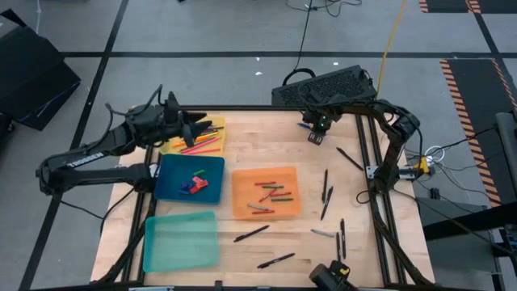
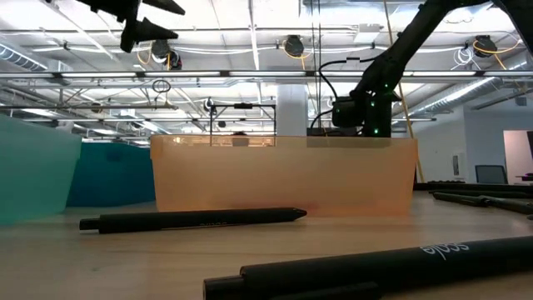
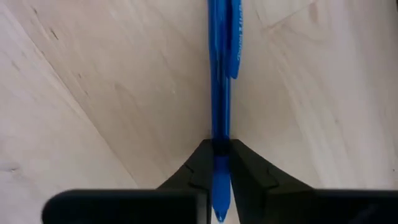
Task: Sort crayons/erasers/pens/pencils in bins
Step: Put the blue pen into the green bin
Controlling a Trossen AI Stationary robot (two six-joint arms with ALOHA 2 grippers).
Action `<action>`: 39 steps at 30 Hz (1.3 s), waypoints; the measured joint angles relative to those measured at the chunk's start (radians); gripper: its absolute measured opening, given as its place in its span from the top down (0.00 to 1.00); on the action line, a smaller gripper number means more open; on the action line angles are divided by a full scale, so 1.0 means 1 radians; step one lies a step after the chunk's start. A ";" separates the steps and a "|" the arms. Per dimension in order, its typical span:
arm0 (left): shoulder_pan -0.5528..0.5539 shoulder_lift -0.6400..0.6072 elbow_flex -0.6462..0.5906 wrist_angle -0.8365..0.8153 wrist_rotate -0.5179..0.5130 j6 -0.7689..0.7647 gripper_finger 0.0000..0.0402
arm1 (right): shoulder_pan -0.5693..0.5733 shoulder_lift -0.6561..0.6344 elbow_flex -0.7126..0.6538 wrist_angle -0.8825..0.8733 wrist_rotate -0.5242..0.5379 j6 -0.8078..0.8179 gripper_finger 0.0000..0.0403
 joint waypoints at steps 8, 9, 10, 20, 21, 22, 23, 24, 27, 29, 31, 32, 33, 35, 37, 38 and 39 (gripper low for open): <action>-0.030 -0.096 0.000 -0.011 0.054 0.075 0.35 | 0.082 -0.166 -0.004 0.037 -0.055 0.041 0.92; -0.031 -0.109 0.000 -0.022 0.056 0.082 0.35 | 0.096 -0.195 -0.004 0.042 -0.071 0.061 0.92; -0.032 -0.120 0.000 -0.034 0.056 0.087 0.35 | 0.117 -0.226 -0.004 0.055 -0.090 0.087 0.92; -0.058 -0.096 -0.006 -0.047 0.096 0.145 0.35 | 0.441 -0.438 -0.002 0.510 -0.148 0.440 0.93; -0.060 -0.079 -0.007 -0.021 0.102 0.151 0.35 | 0.472 -0.438 -0.002 0.569 -0.148 0.471 0.93; -0.061 -0.060 -0.007 0.013 0.113 0.154 0.35 | 0.498 -0.437 -0.002 0.629 -0.148 0.498 0.93; -0.061 -0.039 -0.007 0.050 0.130 0.155 0.35 | 0.521 -0.435 -0.002 0.688 -0.145 0.521 0.93; -0.061 -0.016 -0.007 0.088 0.154 0.158 0.35 | 0.543 -0.430 -0.002 0.744 -0.132 0.540 0.93; -0.062 0.064 -0.007 0.209 0.230 0.157 0.35 | 0.596 -0.415 -0.001 0.848 -0.089 0.581 0.93; -0.069 0.115 -0.008 0.302 0.263 0.158 0.35 | 0.621 -0.406 -0.001 0.890 -0.088 0.598 0.93; -0.074 0.158 -0.008 0.368 0.270 0.164 0.35 | 0.641 -0.400 -0.001 0.917 -0.088 0.612 0.93; -0.077 0.178 -0.008 0.404 0.270 0.169 0.35 | 0.650 -0.398 -0.001 0.931 -0.087 0.614 0.93; -0.081 0.196 -0.008 0.436 0.271 0.169 0.35 | 0.658 -0.398 -0.001 0.938 -0.086 0.615 0.93; -0.090 0.230 -0.008 0.503 0.280 0.165 0.35 | 0.675 -0.397 -0.001 0.950 -0.069 0.620 0.93; -0.101 0.261 -0.008 0.555 0.309 0.160 0.35 | 0.686 -0.397 -0.001 0.956 -0.051 0.635 0.93; -0.109 0.280 -0.008 0.590 0.318 0.157 0.35 | 0.689 -0.397 -0.001 0.960 -0.043 0.642 0.93; -0.118 0.298 -0.008 0.620 0.321 0.149 0.35 | 0.691 -0.397 -0.001 0.964 -0.041 0.645 0.93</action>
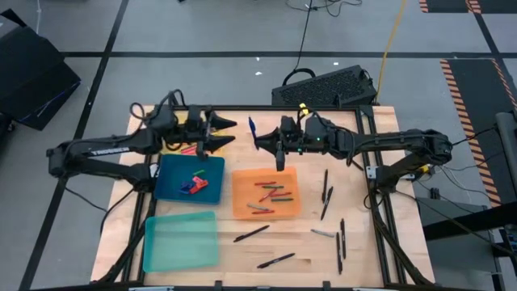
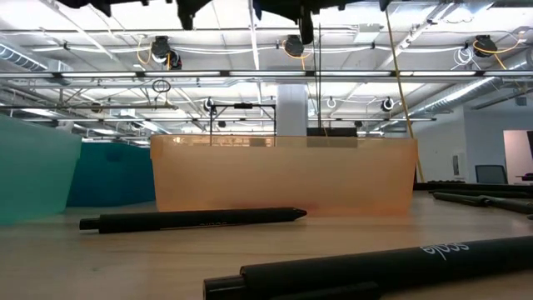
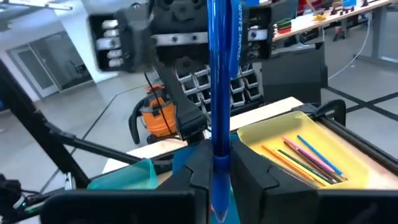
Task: Sort crayons/erasers/pens/pencils in bins
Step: Put the blue pen into the green bin
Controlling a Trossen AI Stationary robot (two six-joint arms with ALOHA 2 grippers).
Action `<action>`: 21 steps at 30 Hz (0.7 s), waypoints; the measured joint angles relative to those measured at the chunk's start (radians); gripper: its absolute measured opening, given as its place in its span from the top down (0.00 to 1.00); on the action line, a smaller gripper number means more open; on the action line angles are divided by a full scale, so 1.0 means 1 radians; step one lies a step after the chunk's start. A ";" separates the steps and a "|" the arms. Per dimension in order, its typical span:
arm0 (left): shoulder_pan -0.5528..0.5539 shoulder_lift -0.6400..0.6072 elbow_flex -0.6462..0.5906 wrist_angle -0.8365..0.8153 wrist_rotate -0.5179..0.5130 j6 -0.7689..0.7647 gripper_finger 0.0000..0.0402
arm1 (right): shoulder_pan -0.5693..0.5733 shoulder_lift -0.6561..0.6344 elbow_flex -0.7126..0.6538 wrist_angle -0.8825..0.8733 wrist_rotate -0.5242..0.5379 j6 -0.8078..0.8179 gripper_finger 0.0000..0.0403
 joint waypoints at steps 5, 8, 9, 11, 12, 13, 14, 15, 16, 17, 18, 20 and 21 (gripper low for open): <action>-0.038 0.109 0.000 0.149 0.000 -0.030 0.35 | 0.016 -0.001 0.000 0.031 0.003 0.003 0.93; -0.048 0.173 0.000 0.247 -0.001 -0.079 0.35 | 0.018 0.000 0.000 0.027 0.000 0.003 0.93; -0.050 0.194 0.000 0.281 -0.001 -0.097 0.36 | 0.017 0.000 0.000 0.027 0.001 0.003 0.93; -0.050 0.227 0.000 0.328 -0.002 -0.129 0.39 | 0.016 -0.001 0.000 0.027 0.003 0.003 0.93; -0.049 0.241 0.000 0.350 -0.003 -0.145 0.41 | 0.016 -0.001 0.000 0.027 0.003 0.002 0.93; -0.049 0.253 0.000 0.371 -0.004 -0.155 0.44 | 0.016 -0.001 0.000 0.027 0.003 0.000 0.93; -0.049 0.262 0.000 0.388 -0.005 -0.164 0.47 | 0.017 -0.001 0.000 0.027 0.002 -0.003 0.93; -0.049 0.269 0.000 0.399 -0.005 -0.167 0.50 | 0.017 -0.001 0.000 0.027 0.002 -0.008 0.93; -0.049 0.276 0.000 0.409 -0.005 -0.168 0.53 | 0.017 -0.001 0.000 0.027 0.001 -0.011 0.93; -0.049 0.282 0.000 0.414 -0.005 -0.168 0.57 | 0.017 -0.001 0.000 0.027 0.002 -0.013 0.92; -0.049 0.287 0.000 0.414 -0.005 -0.168 0.61 | 0.017 -0.001 0.000 0.027 0.002 -0.014 0.92; -0.049 0.296 0.000 0.412 -0.006 -0.170 0.68 | 0.014 -0.001 0.000 0.026 0.002 -0.016 0.92; -0.049 0.301 0.000 0.413 -0.007 -0.170 0.71 | 0.013 -0.001 0.000 0.026 0.002 -0.017 0.92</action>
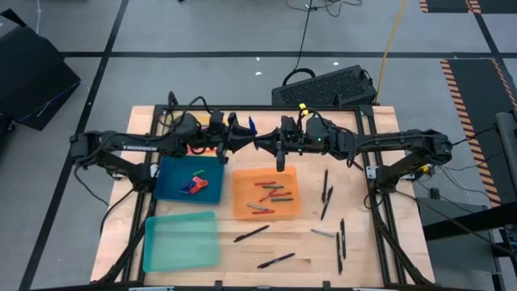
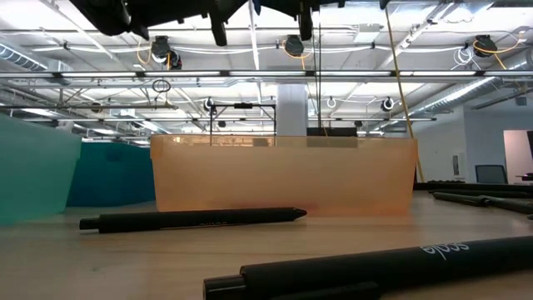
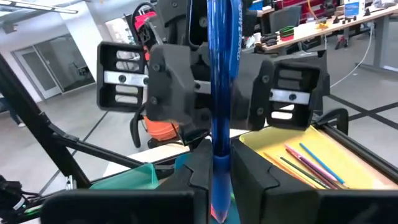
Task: Sort crayons/erasers/pens/pencils in bins
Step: Put the blue pen into the green bin
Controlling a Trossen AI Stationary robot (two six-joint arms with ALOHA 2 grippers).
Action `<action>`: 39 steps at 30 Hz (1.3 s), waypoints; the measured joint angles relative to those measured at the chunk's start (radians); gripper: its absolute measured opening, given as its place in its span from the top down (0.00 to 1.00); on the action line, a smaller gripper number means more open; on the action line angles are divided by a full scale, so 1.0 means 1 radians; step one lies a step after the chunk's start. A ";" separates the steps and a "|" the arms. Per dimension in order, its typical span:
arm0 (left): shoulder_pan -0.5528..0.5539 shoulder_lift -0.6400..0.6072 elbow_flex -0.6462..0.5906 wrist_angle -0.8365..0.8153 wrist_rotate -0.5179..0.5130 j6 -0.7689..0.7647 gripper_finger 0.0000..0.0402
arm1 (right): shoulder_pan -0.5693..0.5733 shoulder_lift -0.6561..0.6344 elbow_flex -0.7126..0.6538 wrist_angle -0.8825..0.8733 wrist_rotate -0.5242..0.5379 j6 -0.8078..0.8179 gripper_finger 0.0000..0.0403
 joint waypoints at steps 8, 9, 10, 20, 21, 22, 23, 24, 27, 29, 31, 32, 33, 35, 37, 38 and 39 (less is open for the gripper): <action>0.000 0.036 0.013 0.001 -0.034 0.011 0.88 | -0.012 0.000 0.000 -0.006 0.002 -0.006 0.92; 0.001 0.039 0.017 0.001 -0.034 0.016 0.88 | -0.013 -0.001 0.000 -0.006 0.003 -0.004 0.92; 0.001 0.040 0.019 0.000 -0.034 0.025 0.89 | -0.013 -0.002 0.000 -0.006 0.002 -0.003 0.92; 0.003 0.030 0.063 -0.113 -0.003 0.055 0.93 | -0.010 -0.001 0.000 -0.015 0.013 0.032 0.81; 0.004 0.023 0.074 -0.154 -0.001 0.067 0.93 | -0.009 0.000 0.000 -0.022 0.023 0.032 0.78; 0.004 0.018 0.092 -0.196 0.000 0.093 0.93 | -0.009 0.000 0.000 -0.028 0.025 0.032 0.75; 0.004 0.007 0.109 -0.252 0.000 0.127 0.93 | -0.010 0.000 0.000 -0.029 0.027 0.032 0.72; 0.004 -0.009 0.124 -0.318 0.000 0.162 0.93 | -0.010 0.000 0.000 -0.029 0.027 0.029 0.69; 0.004 -0.060 0.191 -0.511 -0.010 0.263 0.93 | -0.010 0.000 0.001 -0.033 0.030 0.000 0.61; 0.004 -0.103 0.226 -0.635 -0.016 0.311 0.93 | -0.010 -0.001 0.001 -0.047 0.030 -0.025 0.56; 0.002 -0.153 0.247 -0.747 -0.021 0.353 0.93 | -0.010 -0.004 0.001 -0.077 0.031 -0.055 0.52; -0.001 -0.183 0.255 -0.803 -0.023 0.369 0.93 | -0.010 -0.005 0.001 -0.090 0.031 -0.066 0.50; -0.007 -0.214 0.262 -0.857 -0.024 0.383 0.93 | -0.010 -0.006 0.001 -0.107 0.031 -0.077 0.49; -0.024 -0.281 0.264 -0.977 -0.025 0.396 0.93 | -0.010 -0.011 0.001 -0.158 0.031 -0.091 0.47; -0.055 -0.343 0.264 -1.100 -0.029 0.391 0.93 | -0.005 -0.012 0.001 -0.230 0.048 -0.104 0.47; -0.078 -0.371 0.264 -1.168 -0.046 0.381 0.93 | 0.004 -0.012 0.001 -0.274 0.067 -0.104 0.47; -0.107 -0.396 0.264 -1.224 -0.067 0.367 0.93 | 0.016 -0.012 0.007 -0.331 0.085 -0.103 0.48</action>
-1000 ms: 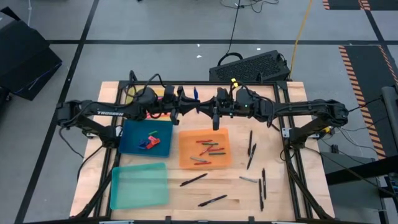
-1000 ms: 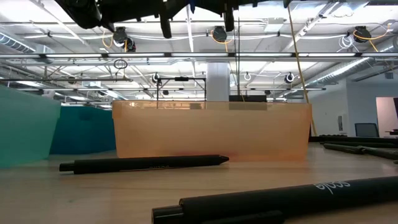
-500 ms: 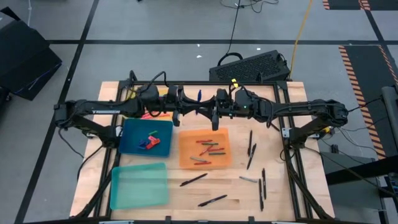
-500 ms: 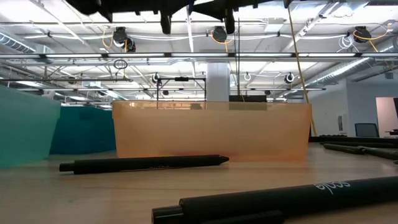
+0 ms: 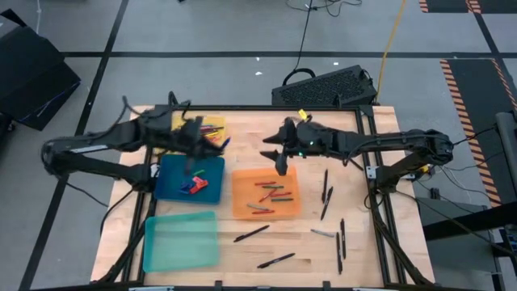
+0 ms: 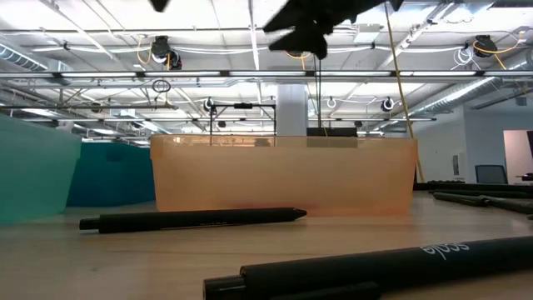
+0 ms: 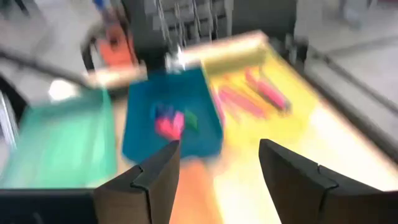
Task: Sort crayons/erasers/pens/pencils in bins
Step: Put the blue pen into the green bin
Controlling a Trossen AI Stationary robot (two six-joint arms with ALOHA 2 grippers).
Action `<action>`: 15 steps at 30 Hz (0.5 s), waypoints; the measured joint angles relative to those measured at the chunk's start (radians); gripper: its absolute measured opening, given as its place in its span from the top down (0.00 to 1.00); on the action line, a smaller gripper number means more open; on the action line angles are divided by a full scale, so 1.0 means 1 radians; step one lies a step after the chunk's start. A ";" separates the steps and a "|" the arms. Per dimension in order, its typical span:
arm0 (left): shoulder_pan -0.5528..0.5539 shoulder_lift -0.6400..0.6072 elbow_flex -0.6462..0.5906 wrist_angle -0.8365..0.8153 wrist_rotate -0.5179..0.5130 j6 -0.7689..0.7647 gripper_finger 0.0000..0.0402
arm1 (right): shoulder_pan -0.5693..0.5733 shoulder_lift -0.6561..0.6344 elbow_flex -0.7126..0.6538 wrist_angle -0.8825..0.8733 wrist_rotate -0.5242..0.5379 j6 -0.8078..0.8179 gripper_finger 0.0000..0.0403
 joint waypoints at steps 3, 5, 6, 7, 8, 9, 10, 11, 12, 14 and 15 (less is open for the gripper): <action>-0.130 -0.071 0.000 -0.139 -0.079 -0.072 0.93 | 0.066 0.009 0.061 -0.178 0.063 -0.003 0.49; -0.246 -0.100 0.000 -0.183 -0.144 -0.138 0.93 | 0.122 0.022 0.127 -0.290 0.126 -0.003 0.49; -0.312 -0.107 0.000 -0.202 -0.183 -0.175 0.93 | 0.150 0.033 0.160 -0.350 0.160 -0.001 0.49; -0.383 -0.108 0.000 -0.213 -0.222 -0.214 0.93 | 0.177 0.046 0.193 -0.395 0.195 0.002 0.49; -0.456 -0.108 0.000 -0.216 -0.261 -0.246 0.93 | 0.201 0.060 0.223 -0.426 0.229 0.015 0.49; -0.532 -0.102 0.000 -0.222 -0.299 -0.279 0.93 | 0.224 0.073 0.251 -0.457 0.254 0.036 0.49; -0.611 -0.090 0.000 -0.231 -0.338 -0.316 0.93 | 0.247 0.084 0.275 -0.481 0.274 0.058 0.49; -0.688 -0.072 0.000 -0.236 -0.377 -0.351 0.93 | 0.270 0.095 0.295 -0.493 0.294 0.084 0.49; -0.763 -0.049 0.000 -0.240 -0.415 -0.385 0.93 | 0.294 0.107 0.312 -0.500 0.314 0.111 0.49; -0.899 0.009 0.000 -0.245 -0.467 -0.453 0.93 | 0.344 0.127 0.324 -0.513 0.357 0.167 0.49; -0.956 0.043 -0.001 -0.246 -0.485 -0.491 0.93 | 0.367 0.139 0.325 -0.513 0.375 0.195 0.49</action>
